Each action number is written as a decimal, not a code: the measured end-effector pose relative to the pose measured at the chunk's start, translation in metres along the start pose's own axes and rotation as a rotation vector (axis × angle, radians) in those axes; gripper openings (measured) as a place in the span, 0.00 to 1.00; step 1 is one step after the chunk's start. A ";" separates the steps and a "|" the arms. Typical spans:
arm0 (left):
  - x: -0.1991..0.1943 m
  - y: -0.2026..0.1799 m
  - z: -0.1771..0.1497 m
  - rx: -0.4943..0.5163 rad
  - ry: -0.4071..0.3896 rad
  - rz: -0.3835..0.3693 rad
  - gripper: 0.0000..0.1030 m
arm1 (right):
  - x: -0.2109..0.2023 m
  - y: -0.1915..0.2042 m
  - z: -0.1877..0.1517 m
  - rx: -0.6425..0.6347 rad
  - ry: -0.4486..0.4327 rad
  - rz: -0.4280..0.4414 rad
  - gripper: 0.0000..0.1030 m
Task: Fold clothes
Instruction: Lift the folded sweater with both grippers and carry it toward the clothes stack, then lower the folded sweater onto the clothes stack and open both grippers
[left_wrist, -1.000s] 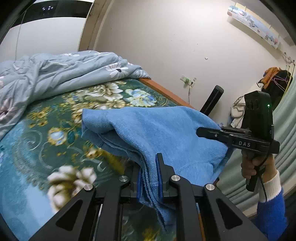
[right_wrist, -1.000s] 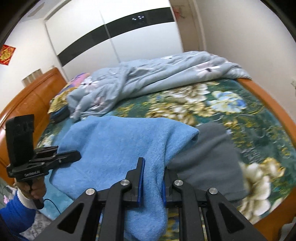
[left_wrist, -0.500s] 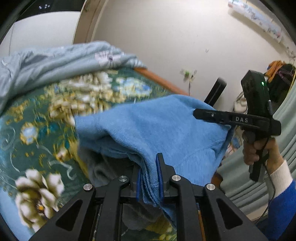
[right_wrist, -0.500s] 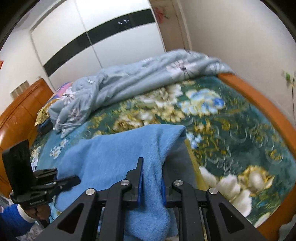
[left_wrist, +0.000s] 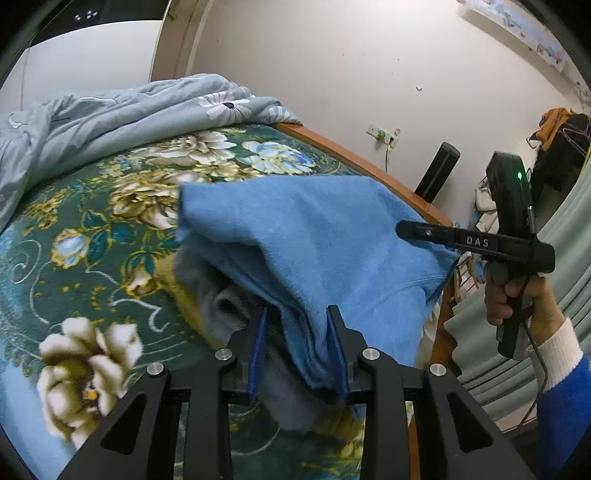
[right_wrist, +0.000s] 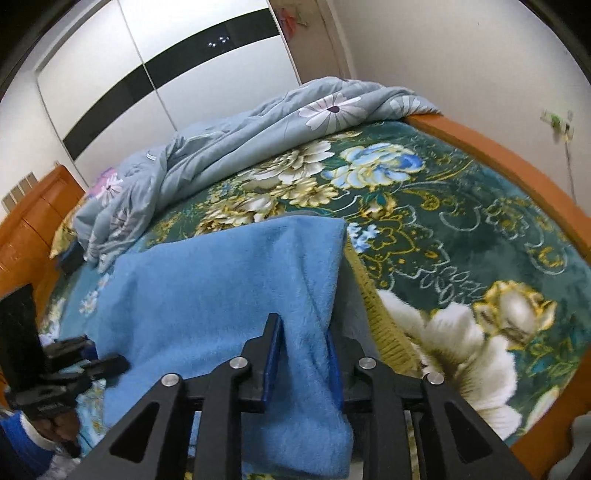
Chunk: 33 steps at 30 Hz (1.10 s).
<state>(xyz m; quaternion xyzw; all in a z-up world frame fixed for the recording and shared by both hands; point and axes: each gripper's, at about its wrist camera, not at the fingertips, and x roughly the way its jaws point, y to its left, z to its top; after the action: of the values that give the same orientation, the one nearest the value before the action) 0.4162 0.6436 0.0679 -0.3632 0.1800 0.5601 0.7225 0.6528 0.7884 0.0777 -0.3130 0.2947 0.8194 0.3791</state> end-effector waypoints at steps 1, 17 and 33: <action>-0.006 0.001 0.001 0.001 -0.016 0.015 0.32 | -0.004 0.002 0.000 -0.010 -0.005 -0.018 0.28; 0.016 -0.015 0.045 0.054 -0.050 0.093 0.47 | 0.013 0.047 0.028 -0.072 -0.091 -0.136 0.45; -0.015 -0.013 0.019 0.049 -0.059 0.040 0.47 | -0.032 0.065 0.003 -0.122 -0.150 -0.127 0.48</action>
<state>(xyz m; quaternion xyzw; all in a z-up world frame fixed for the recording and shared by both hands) 0.4210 0.6454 0.0948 -0.3251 0.1794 0.5803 0.7248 0.6159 0.7411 0.1191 -0.2916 0.1946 0.8312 0.4316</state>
